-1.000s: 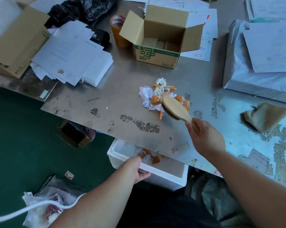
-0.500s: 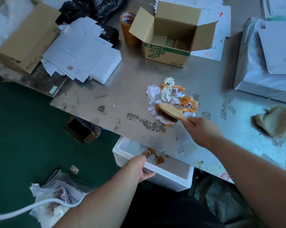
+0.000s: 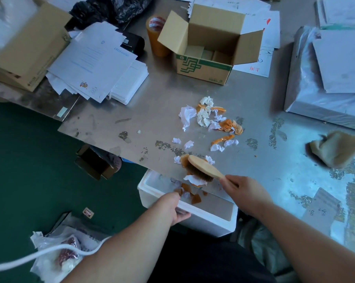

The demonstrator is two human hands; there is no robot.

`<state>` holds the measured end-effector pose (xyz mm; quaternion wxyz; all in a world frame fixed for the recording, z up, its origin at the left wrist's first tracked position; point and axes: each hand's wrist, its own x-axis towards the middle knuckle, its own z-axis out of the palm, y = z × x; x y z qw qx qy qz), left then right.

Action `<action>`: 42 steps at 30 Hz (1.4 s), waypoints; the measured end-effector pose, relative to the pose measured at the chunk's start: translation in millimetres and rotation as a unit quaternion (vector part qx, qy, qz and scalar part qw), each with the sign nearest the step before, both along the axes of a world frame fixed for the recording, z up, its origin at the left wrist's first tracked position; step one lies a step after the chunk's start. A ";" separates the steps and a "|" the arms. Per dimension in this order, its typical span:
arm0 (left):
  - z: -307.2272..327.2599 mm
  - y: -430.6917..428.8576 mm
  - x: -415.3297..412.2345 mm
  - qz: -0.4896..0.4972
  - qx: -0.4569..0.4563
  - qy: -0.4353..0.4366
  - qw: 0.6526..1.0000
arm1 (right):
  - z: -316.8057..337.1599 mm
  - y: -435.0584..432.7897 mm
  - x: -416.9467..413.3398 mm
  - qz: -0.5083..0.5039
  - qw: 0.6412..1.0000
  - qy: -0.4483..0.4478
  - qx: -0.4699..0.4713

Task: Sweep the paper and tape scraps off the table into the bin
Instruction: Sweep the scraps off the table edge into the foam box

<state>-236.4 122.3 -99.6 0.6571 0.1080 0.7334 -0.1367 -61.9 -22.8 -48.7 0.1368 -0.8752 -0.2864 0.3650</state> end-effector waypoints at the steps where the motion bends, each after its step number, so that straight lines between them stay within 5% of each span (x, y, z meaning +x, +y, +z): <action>1: 0.6 -0.1 -0.5 -0.004 0.003 -0.001 1.000 | 0.7 -2.8 -3.6 0.009 1.000 -0.005 -0.001; 17: 7.3 4.6 -17.6 -0.041 0.017 -0.028 0.999 | 2.6 -16.8 -57.2 0.091 0.993 -0.079 -0.020; 30: 4.4 20.8 -38.4 -0.047 0.012 0.008 0.999 | 9.6 41.8 -23.2 0.031 0.982 -0.167 0.076; 42: 3.3 56.5 -63.9 -0.056 0.011 0.014 0.998 | -8.3 93.5 -26.2 0.078 0.983 -0.168 -0.015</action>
